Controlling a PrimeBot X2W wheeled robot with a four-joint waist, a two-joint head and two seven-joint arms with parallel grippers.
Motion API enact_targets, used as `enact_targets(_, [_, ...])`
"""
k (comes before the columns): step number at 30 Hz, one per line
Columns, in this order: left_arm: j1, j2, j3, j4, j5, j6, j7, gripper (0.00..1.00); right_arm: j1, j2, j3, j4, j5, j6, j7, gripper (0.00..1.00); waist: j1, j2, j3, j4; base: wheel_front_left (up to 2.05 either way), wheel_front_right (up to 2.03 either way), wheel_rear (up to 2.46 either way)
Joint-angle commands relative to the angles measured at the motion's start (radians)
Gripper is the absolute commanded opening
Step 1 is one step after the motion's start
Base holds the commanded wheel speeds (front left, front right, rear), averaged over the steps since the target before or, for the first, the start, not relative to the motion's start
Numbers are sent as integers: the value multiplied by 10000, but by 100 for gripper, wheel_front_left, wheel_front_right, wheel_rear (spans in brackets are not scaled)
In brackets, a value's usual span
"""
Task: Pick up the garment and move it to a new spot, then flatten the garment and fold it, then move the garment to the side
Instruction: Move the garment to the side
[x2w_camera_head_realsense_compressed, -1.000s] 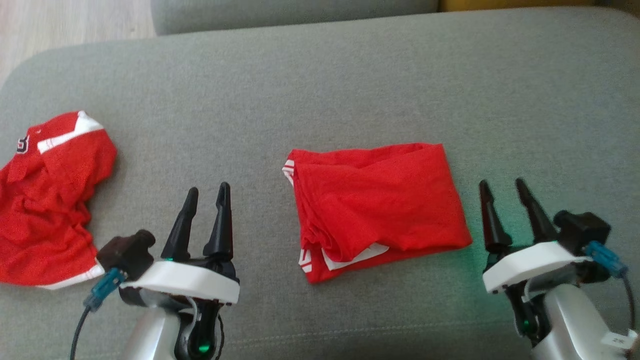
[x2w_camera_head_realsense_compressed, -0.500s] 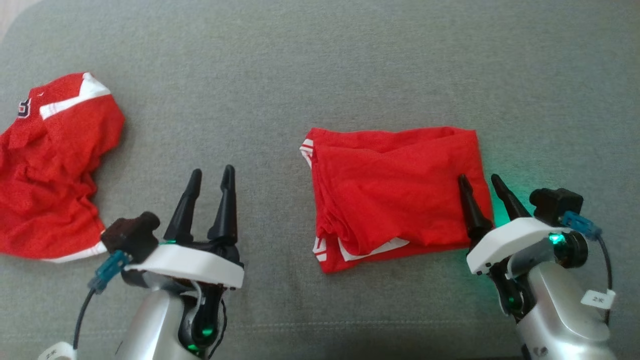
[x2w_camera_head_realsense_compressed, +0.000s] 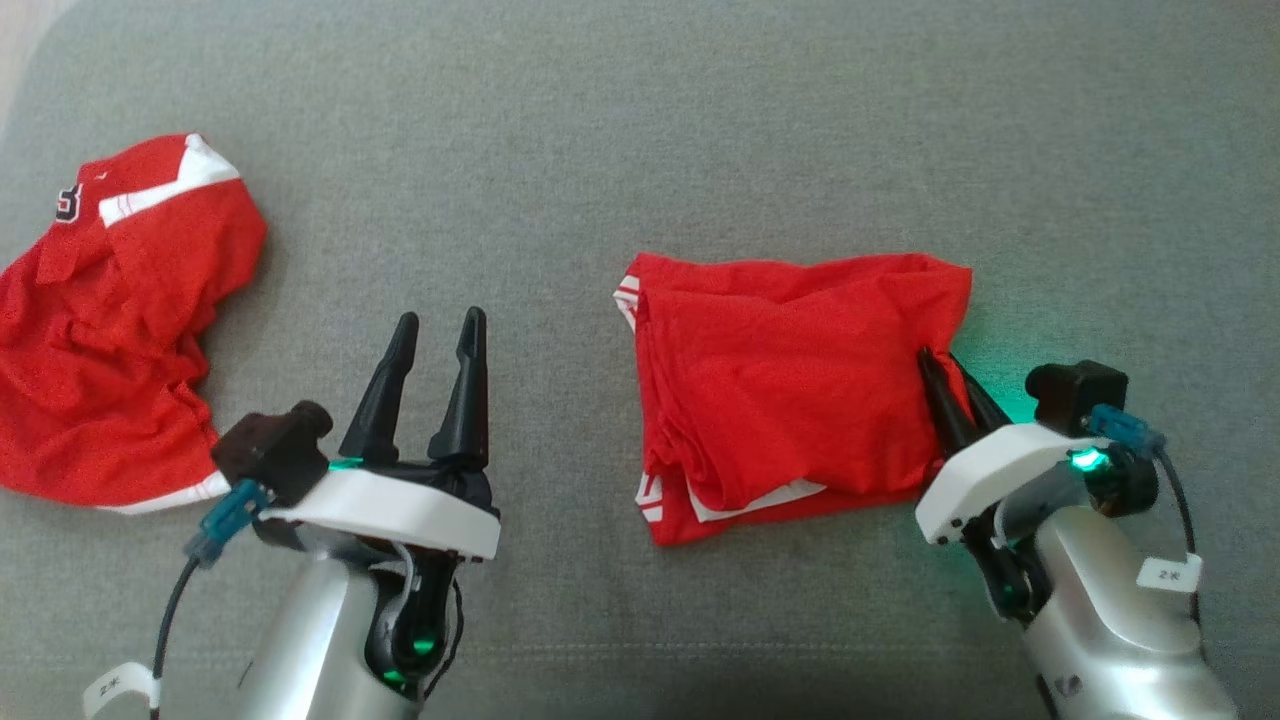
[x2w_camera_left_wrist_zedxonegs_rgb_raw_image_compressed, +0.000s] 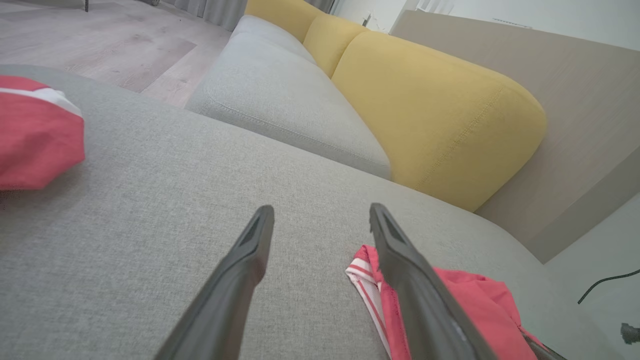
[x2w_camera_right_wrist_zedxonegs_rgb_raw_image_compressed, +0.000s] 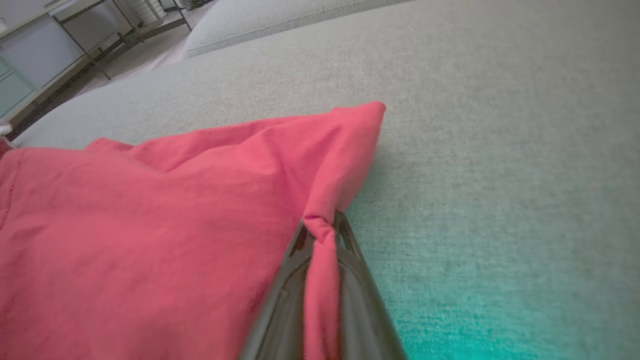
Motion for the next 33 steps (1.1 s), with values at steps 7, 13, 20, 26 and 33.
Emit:
enact_targets(7, [-165, 52, 380, -358, 99, 152, -61, 100, -648, -1006, 911, -616, -1416, 67, -989, 0, 0, 0, -289, -255, 0, 0, 0])
enact_targets(13, [-362, 52, 343, -485, 385, 146, -61, 100, -1393, -1945, 1521, -1303, -1935, 67, -869, 0, 0, 0, -118, -551, 0, 0, 0])
enact_targets(20, [-1323, 52, 291, -537, 856, 114, -61, 100, -2776, -3210, 2048, -1566, -1243, 67, -38, 0, 0, 0, 691, -912, 0, 0, 0])
enact_targets(26, [-2237, 52, 289, -635, 1040, 57, -61, 100, -4004, -4134, 1882, -1025, -302, 67, 431, 0, 0, 0, 1537, -1197, 0, 0, 0])
enact_targets(33, [-2844, 52, 345, -614, 1232, -39, -61, 100, -5264, -4721, 862, 399, 93, 67, 483, 0, 0, 0, 2200, -1441, 0, 0, 0])
